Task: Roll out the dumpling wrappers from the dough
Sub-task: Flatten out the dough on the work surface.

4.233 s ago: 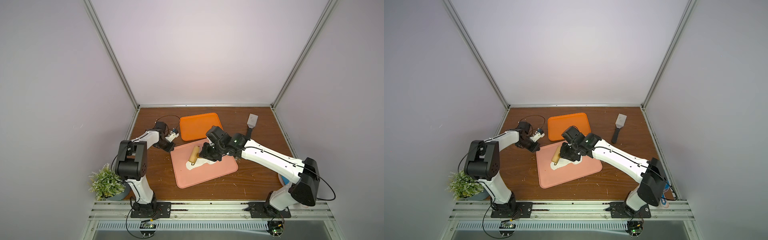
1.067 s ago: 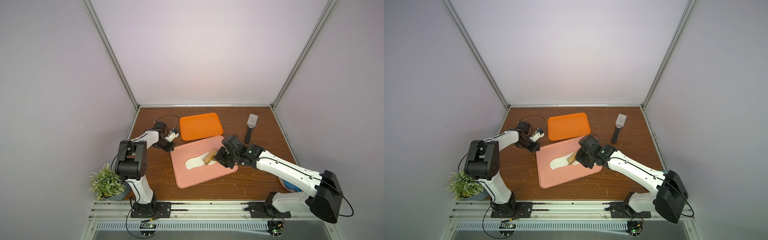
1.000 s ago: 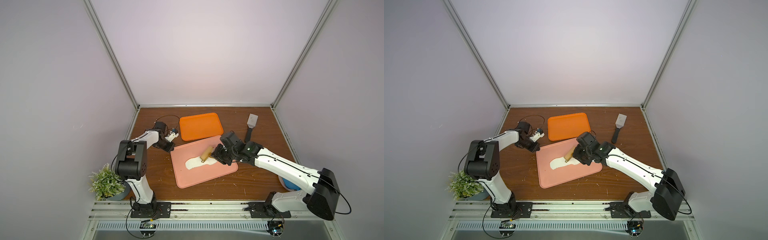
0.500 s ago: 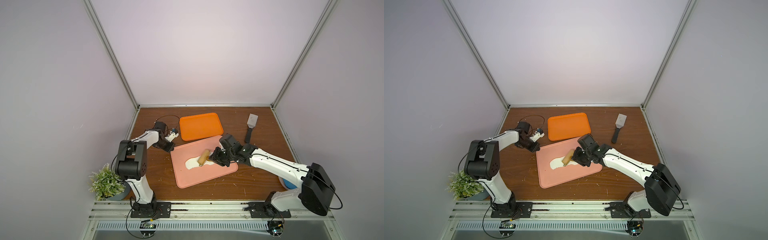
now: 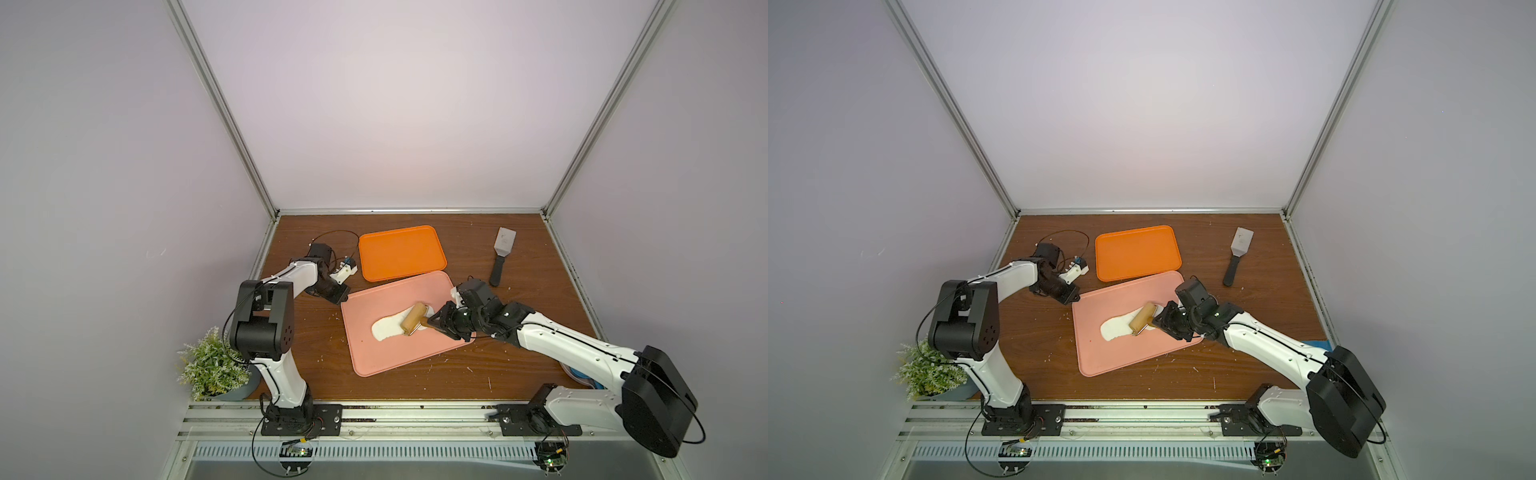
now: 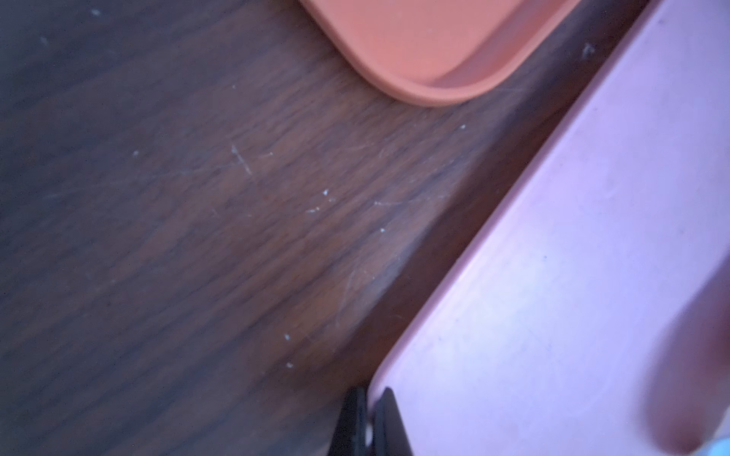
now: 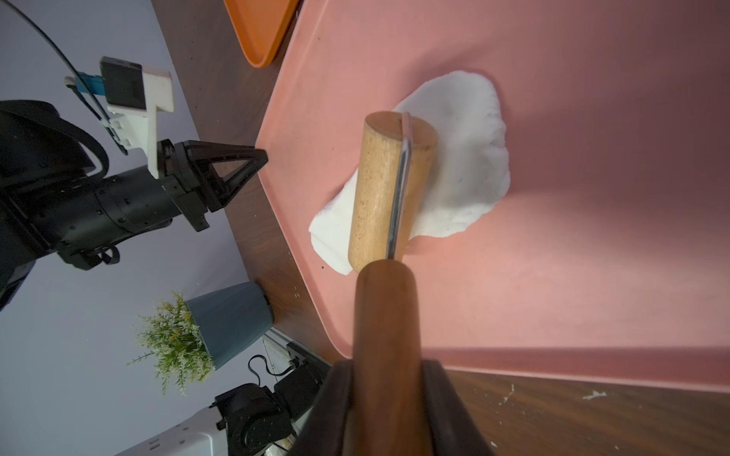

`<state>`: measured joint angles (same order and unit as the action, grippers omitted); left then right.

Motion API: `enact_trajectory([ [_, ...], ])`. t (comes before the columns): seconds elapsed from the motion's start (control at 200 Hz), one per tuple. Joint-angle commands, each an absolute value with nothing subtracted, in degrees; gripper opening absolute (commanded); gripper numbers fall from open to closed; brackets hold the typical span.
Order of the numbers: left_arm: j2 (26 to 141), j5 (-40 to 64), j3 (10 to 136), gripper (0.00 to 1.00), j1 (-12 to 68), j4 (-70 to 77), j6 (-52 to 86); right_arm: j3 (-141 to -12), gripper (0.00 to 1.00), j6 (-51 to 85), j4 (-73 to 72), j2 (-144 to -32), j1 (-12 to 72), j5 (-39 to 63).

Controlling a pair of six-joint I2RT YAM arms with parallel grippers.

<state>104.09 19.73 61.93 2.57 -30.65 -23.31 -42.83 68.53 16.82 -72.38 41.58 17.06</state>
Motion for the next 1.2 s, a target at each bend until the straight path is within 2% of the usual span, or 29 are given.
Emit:
enact_trajectory([
  [0.0,112.32,7.13,57.92,0.00,1.37,-24.17,-21.80,-38.68,0.00,67.55,41.34,-74.49,39.71,9.84],
  [0.355,112.19,7.08,57.92,0.00,1.14,-24.13,-21.88,-39.64,0.00,65.03,49.72,-74.19,37.26,5.55],
  [1.196,112.23,7.21,58.04,0.00,0.88,-24.26,-21.88,-39.41,0.00,64.21,59.78,-72.43,33.86,-1.38],
])
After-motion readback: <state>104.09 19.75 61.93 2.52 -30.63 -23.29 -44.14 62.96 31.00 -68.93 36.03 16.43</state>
